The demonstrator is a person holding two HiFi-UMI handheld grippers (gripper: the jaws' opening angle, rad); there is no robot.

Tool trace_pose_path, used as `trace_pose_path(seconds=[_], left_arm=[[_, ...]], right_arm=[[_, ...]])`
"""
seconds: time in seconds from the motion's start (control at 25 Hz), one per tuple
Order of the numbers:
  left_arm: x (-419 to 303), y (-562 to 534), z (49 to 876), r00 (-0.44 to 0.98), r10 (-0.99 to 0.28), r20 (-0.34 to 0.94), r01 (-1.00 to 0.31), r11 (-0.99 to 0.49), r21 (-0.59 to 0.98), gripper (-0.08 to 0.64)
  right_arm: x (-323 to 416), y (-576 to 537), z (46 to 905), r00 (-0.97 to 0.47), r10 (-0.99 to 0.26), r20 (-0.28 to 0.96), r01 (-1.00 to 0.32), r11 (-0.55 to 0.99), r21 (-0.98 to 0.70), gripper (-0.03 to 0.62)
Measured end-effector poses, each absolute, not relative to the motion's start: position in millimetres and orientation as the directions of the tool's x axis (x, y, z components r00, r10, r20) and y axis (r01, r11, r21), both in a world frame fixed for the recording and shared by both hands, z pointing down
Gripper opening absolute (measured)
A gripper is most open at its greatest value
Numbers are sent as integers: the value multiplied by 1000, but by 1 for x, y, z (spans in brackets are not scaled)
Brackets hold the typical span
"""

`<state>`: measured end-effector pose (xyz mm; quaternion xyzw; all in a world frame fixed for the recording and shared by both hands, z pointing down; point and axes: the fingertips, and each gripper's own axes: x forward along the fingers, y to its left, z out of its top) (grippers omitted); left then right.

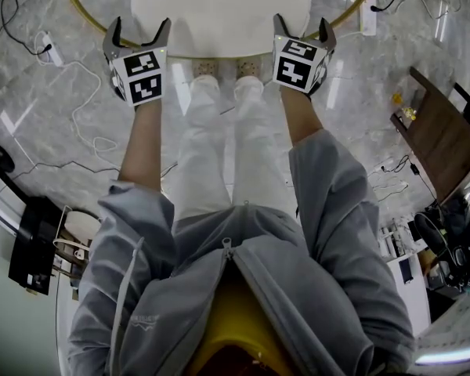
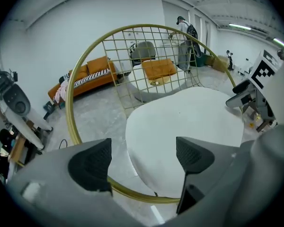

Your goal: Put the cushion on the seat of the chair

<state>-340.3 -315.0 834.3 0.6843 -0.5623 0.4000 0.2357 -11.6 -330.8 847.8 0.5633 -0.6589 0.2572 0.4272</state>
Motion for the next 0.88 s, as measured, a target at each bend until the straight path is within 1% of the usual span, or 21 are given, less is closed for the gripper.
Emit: trace_pose_path(seconds=[0.16,0.2,0.24,0.28,0.32,0.36,0.4,0.44,0.56,0.68,0.88], left_arm=[[-347,-310,807,61,-634,771,-971,-218,-102,438],[-345,-306,797,83,-643,761,-975,-212,-72,426],[-340,-302,788,112,-643,758,-978,-208,-32,357],[-336,-296,780,138,-634,761,-979,-202,9,209],[-332,-290,772,156,-623,766,-980,-194,42,85],[-329,-285,765,172,-613,771,-980,-189,68,9],[-324,-281,757,193,-605,772,-977,-190,95,9],[-319,-277,748,219,-600,770,-973,-196,124,9],[-301,-261,709,287,-596,750,-956,-230,183,8],[-286,-242,663,320,-606,728,-946,-244,213,8],[-272,-229,590,325,-669,669,-945,-267,191,6]], right_arm=[[-12,-329,823,-7,-564,826,-964,224,145,386],[-14,-327,814,-20,-572,820,-964,229,136,346],[-17,-325,805,-40,-580,814,-963,239,123,286],[-21,-323,794,-64,-586,808,-961,254,108,194],[-26,-320,783,-93,-588,804,-958,272,88,133],[-32,-317,771,-122,-585,801,-955,290,66,72],[-38,-312,759,-150,-580,801,-951,306,44,15],[-44,-307,747,-173,-573,801,-947,320,24,0],[-53,-285,708,-217,-558,801,-941,339,-19,-1],[-54,-261,666,-223,-562,796,-935,355,-11,-2],[-54,-245,596,-243,-622,744,-924,381,16,0]])
